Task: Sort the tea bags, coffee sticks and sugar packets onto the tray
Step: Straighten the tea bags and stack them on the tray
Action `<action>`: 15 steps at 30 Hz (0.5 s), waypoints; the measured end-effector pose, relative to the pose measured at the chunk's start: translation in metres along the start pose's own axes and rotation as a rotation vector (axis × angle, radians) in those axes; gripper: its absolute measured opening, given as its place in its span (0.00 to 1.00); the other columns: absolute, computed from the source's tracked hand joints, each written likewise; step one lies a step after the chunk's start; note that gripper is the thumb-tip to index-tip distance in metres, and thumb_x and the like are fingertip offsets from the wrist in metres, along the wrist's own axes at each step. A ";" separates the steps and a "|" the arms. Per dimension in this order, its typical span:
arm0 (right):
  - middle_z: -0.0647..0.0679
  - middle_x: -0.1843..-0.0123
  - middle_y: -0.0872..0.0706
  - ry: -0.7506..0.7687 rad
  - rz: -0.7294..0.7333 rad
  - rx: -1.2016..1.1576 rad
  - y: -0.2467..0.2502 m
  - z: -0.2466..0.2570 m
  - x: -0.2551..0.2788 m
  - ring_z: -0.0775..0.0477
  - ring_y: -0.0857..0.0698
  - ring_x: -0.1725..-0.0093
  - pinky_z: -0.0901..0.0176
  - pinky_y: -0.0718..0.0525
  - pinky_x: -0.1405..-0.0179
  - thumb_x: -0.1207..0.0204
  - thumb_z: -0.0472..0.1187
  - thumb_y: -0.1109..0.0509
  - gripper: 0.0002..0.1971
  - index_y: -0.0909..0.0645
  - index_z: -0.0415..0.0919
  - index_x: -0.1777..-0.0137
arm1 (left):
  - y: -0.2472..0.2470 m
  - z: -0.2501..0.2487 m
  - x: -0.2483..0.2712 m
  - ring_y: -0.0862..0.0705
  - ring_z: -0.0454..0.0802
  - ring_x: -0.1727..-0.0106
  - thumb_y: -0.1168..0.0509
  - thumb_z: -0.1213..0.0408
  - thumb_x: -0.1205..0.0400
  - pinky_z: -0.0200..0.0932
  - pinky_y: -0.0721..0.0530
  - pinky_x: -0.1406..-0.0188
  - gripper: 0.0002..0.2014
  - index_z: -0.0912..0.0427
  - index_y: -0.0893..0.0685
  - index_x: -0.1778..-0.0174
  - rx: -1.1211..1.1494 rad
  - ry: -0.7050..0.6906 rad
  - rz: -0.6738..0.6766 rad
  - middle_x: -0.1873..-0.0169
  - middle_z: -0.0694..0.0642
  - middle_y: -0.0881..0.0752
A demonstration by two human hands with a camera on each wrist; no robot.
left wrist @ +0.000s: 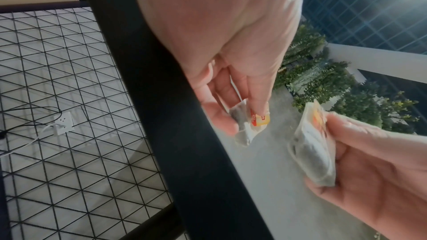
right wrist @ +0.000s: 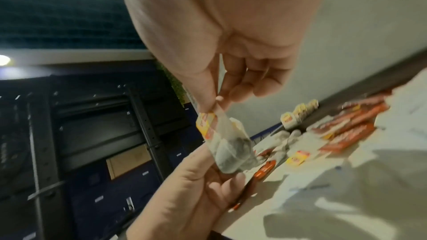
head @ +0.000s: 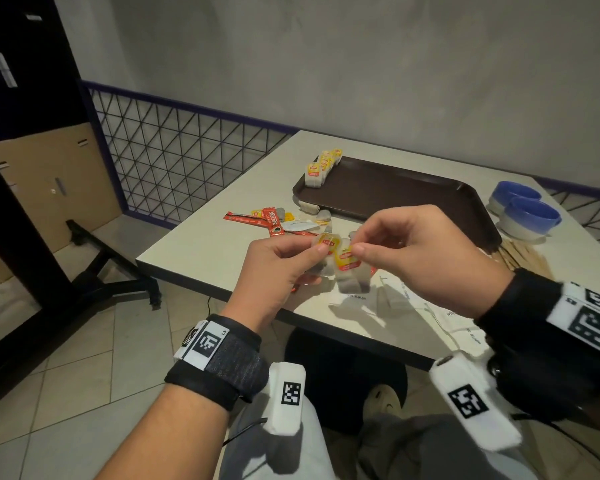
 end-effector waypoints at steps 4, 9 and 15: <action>0.39 0.59 0.07 -0.080 -0.015 -0.185 -0.018 -0.007 -0.013 0.46 0.13 0.64 0.58 0.13 0.64 0.22 0.35 0.22 0.02 0.10 0.37 0.54 | 0.000 -0.002 0.001 0.08 0.61 0.47 0.21 0.58 0.24 0.59 0.09 0.48 0.12 0.57 0.04 0.46 -0.026 -0.018 0.016 0.50 0.57 0.05; 0.38 0.64 0.10 -0.194 -0.105 -0.352 -0.029 -0.026 -0.023 0.54 0.17 0.68 0.62 0.20 0.72 0.21 0.33 0.23 0.02 0.10 0.35 0.53 | 0.007 0.002 0.000 0.10 0.69 0.41 0.22 0.55 0.21 0.75 0.14 0.42 0.11 0.52 0.04 0.45 -0.038 -0.019 -0.013 0.47 0.56 0.06; 0.44 0.67 0.11 -0.231 -0.134 -0.394 -0.035 -0.039 -0.027 0.53 0.16 0.68 0.61 0.19 0.69 0.21 0.33 0.23 0.02 0.10 0.37 0.55 | 0.004 0.002 0.002 0.10 0.58 0.45 0.25 0.43 0.21 0.64 0.13 0.43 0.19 0.57 0.04 0.50 0.043 0.035 0.013 0.48 0.60 0.06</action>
Point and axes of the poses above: each hand's wrist, its own x-axis away from the middle knuckle, its own y-axis out of the back of the hand, z = x × y, the point moved 8 cm from there along -x, towards the middle knuckle
